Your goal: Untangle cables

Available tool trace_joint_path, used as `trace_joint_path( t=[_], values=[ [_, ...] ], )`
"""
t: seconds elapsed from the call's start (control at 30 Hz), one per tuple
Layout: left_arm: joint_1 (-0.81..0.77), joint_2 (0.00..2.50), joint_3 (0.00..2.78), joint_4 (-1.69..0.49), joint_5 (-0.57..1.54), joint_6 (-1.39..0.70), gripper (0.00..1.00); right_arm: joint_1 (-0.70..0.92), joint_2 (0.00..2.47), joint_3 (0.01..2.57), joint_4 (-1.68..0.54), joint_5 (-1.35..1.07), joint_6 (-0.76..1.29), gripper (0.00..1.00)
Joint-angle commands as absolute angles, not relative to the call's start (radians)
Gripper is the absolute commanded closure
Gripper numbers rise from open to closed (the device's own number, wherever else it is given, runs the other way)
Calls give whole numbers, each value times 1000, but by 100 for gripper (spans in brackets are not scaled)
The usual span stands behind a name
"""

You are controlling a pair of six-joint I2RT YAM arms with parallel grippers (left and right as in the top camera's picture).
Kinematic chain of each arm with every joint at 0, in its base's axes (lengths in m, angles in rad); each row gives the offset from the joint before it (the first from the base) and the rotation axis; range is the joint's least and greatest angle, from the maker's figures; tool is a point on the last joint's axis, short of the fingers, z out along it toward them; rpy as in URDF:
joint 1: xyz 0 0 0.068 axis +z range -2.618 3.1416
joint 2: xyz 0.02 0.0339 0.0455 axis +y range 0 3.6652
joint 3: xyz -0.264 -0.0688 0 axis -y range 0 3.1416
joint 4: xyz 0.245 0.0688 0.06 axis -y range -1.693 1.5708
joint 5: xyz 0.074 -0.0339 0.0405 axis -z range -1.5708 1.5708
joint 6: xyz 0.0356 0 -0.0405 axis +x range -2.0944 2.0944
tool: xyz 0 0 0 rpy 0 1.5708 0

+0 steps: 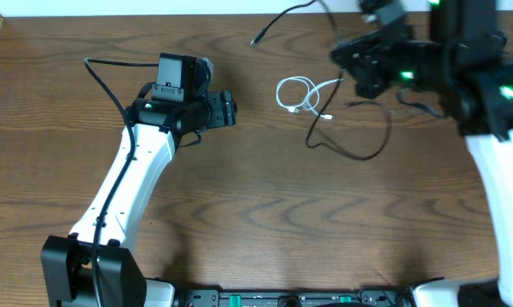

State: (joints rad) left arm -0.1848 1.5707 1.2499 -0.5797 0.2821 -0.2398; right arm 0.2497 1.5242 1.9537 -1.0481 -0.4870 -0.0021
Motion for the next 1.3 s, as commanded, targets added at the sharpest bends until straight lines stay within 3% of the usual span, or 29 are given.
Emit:
trace_joint_path(
  t=[0.0, 0.17, 0.37, 0.53, 0.67, 0.83, 1.03, 1.2, 1.27],
  values=[
    [-181, 1568, 1248, -583, 279, -249, 23, 189, 1451, 1958, -1024, -245, 59, 99],
    [-181, 1568, 1248, -583, 279, -249, 23, 51, 1420, 1962, -960, -62, 87, 99],
    [-181, 1568, 1248, -583, 279, -249, 23, -271, 1432, 1965, -779, -51, 47, 99],
    [-181, 1568, 1248, -583, 279, -249, 23, -492, 1452, 1967, -637, 96, 5, 99],
    [-181, 1568, 1248, -583, 279, -249, 23, -572, 1515, 1967, -585, 272, -51, 99],
    [-181, 1568, 1248, -583, 279, -249, 23, -608, 1617, 1967, -578, 286, -29, 99],
    [-181, 1568, 1248, -583, 279, -249, 23, -608, 1732, 1967, -806, 287, 131, 99],
    [-181, 1568, 1248, -582, 279, -249, 23, -637, 1823, 1967, -1121, 268, 423, 99],
    [-181, 1568, 1248, -583, 279, -249, 23, -652, 1858, 1967, -1165, 231, 426, 99]
  ],
)
